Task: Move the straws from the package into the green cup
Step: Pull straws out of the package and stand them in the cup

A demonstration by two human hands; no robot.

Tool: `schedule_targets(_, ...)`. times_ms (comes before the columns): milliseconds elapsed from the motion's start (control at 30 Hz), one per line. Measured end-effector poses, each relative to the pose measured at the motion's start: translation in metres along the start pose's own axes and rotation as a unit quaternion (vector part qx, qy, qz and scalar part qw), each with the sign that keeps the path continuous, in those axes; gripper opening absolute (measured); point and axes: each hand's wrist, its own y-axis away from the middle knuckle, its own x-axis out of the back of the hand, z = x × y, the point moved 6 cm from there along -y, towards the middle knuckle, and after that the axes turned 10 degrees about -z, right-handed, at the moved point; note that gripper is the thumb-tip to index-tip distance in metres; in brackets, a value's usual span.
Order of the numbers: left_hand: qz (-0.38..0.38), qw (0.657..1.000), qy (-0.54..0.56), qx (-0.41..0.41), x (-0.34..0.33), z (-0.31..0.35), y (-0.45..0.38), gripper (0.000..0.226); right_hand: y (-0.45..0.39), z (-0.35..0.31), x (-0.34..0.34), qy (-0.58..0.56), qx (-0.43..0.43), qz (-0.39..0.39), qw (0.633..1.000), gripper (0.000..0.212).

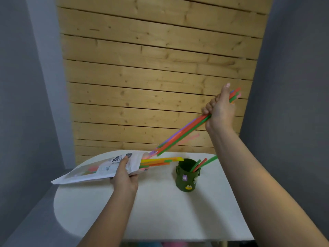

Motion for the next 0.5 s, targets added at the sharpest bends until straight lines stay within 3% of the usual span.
schedule_targets(200, 0.017, 1.0, -0.004, 0.004, 0.002, -0.009, 0.0, 0.063, -0.021, -0.037, 0.017, 0.019, 0.033, 0.031, 0.999, 0.046)
schedule_targets(500, 0.037, 0.999, -0.032, -0.004, 0.002, -0.009, -0.003, 0.062, -0.031, -0.006, 0.034, 0.24, 0.017, 0.041, 0.97, 0.038)
